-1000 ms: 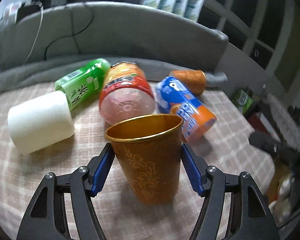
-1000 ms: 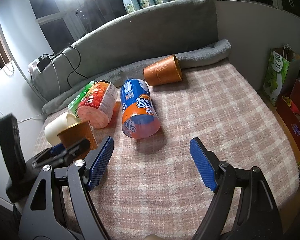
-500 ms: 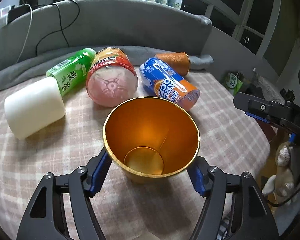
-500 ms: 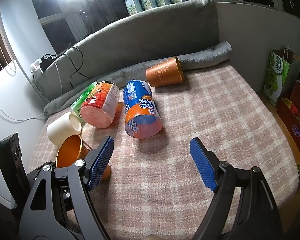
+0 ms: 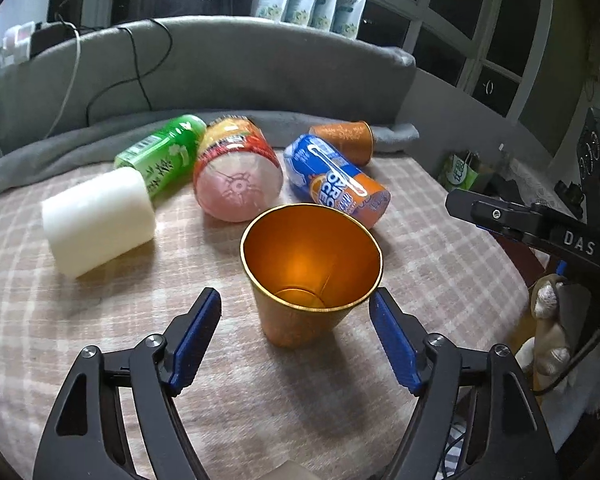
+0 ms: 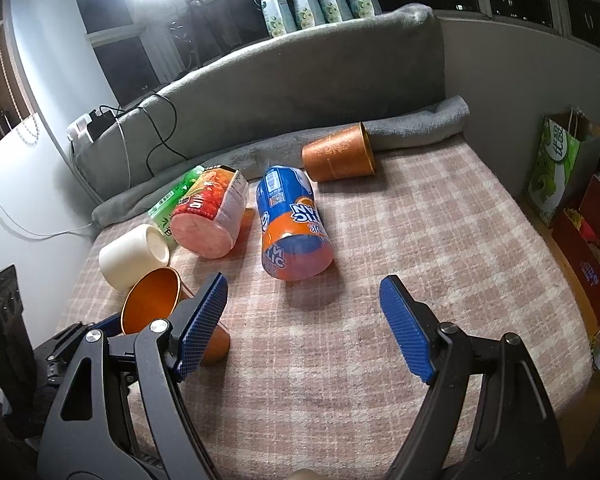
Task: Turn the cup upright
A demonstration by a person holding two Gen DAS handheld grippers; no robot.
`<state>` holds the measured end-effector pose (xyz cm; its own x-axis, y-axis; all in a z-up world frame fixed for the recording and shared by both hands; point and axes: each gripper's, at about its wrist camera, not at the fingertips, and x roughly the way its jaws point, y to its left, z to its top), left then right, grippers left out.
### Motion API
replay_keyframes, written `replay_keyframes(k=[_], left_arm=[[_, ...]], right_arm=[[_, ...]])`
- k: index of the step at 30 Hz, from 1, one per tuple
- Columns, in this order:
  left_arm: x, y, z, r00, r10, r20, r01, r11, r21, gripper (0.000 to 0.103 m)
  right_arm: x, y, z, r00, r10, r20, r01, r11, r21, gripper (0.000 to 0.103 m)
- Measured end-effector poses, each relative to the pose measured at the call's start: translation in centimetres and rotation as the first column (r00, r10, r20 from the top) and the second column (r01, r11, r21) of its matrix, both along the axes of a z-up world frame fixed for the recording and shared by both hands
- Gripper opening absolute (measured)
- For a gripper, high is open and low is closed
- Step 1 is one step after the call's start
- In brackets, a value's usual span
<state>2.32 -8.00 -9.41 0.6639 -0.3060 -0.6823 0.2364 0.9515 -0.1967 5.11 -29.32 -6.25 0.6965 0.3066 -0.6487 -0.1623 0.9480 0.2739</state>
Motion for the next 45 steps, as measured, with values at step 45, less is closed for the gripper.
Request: replay_keyframes(k=[45], left_arm=[[-5.5, 6.6, 8.7, 0.834, 0.312, 0.455, -0.342, 0.94, -0.018, 0.082]], right_arm=[[-4.4, 3.8, 5.9, 0.898, -0.049, 0.438, 0.141, 0.974, -0.178, 0.103]])
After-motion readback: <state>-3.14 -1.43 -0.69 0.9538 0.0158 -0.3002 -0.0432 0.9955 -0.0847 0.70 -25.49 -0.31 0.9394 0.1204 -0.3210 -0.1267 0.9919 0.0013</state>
